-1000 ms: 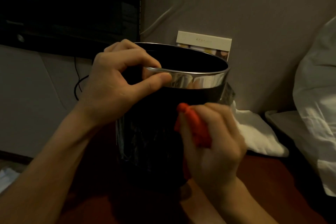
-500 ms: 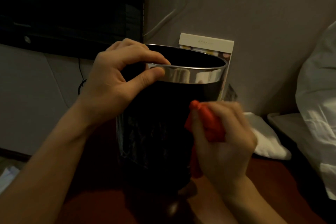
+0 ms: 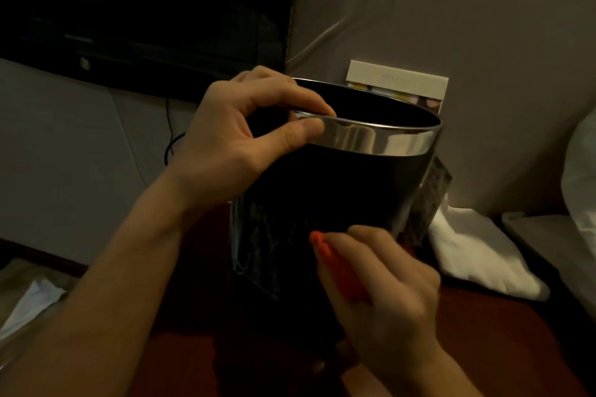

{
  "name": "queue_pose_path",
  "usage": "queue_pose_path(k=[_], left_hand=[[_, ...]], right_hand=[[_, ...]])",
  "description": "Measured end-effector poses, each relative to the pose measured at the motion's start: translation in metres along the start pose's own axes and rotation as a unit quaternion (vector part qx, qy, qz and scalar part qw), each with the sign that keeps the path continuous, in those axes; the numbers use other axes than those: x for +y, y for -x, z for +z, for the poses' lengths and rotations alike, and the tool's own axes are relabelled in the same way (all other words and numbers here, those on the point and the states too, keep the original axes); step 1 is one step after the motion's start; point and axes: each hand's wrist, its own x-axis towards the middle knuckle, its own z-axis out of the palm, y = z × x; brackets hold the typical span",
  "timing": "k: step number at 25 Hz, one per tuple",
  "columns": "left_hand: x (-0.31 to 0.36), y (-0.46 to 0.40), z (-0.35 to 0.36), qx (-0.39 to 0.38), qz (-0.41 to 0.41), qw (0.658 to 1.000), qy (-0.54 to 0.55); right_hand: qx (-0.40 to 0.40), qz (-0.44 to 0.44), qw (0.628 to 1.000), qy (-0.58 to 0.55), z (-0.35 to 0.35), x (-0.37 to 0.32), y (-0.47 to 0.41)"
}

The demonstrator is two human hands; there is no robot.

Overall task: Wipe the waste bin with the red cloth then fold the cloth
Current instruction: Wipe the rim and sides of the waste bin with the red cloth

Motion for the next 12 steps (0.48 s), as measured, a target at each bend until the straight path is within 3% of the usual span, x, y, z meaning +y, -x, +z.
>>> queue_pose_path(k=[4, 9, 12], left_hand=[[0.003, 0.0, 0.005, 0.003, -0.003, 1.0, -0.009], [0.005, 0.001, 0.006, -0.004, -0.011, 1.0, -0.012], [0.01, 0.001, 0.013, 0.007, -0.013, 1.0, -0.026]], right_hand=[[0.076, 0.049, 0.996, -0.013, -0.018, 0.01, -0.02], [-0.005, 0.007, 1.0, 0.022, 0.004, -0.01, 0.002], [0.018, 0.026, 0.999, 0.018, -0.009, -0.004, -0.011]])
